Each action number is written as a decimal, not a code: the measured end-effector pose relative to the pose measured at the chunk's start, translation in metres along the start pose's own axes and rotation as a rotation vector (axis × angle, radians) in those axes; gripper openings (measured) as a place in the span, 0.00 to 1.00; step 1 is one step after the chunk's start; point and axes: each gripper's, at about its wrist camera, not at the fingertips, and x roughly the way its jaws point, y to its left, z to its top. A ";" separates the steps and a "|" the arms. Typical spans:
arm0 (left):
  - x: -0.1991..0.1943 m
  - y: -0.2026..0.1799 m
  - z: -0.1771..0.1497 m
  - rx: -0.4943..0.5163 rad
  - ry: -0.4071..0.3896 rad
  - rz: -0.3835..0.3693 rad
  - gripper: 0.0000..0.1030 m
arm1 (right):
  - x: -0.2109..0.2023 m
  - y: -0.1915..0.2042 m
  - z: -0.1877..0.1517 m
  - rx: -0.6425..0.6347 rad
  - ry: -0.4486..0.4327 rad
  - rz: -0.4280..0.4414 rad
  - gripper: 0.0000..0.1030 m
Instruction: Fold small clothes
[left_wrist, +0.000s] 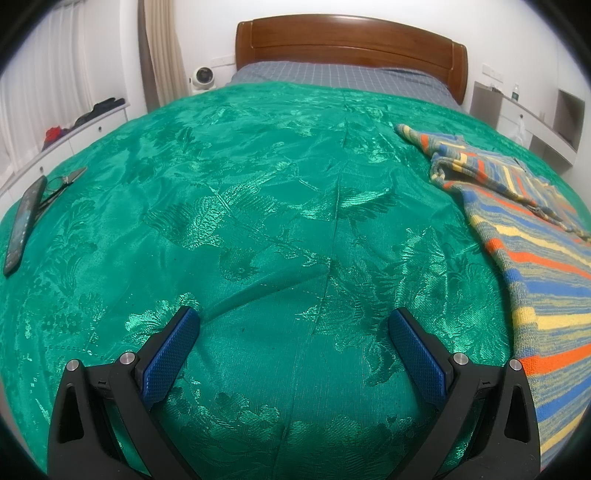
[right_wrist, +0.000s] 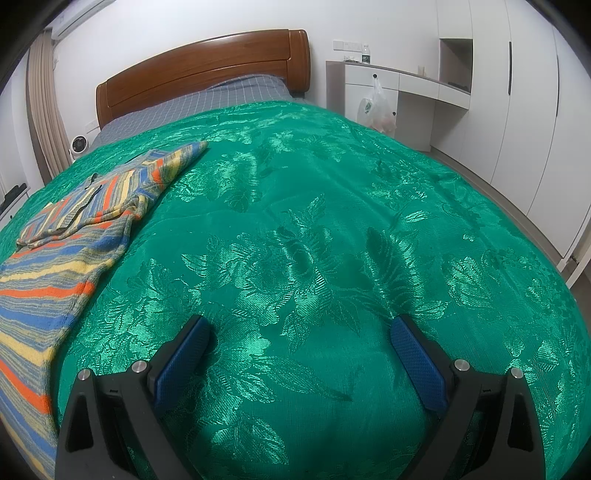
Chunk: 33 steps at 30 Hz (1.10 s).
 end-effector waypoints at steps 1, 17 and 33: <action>0.000 0.000 0.000 0.000 0.000 0.000 0.99 | 0.000 0.000 0.000 0.000 0.000 0.000 0.95; 0.001 0.003 -0.001 -0.016 0.010 -0.004 0.99 | 0.000 0.000 0.000 -0.002 0.000 -0.003 0.95; -0.004 0.001 -0.001 -0.005 0.007 0.006 0.99 | 0.001 -0.002 0.000 -0.012 0.003 -0.018 0.95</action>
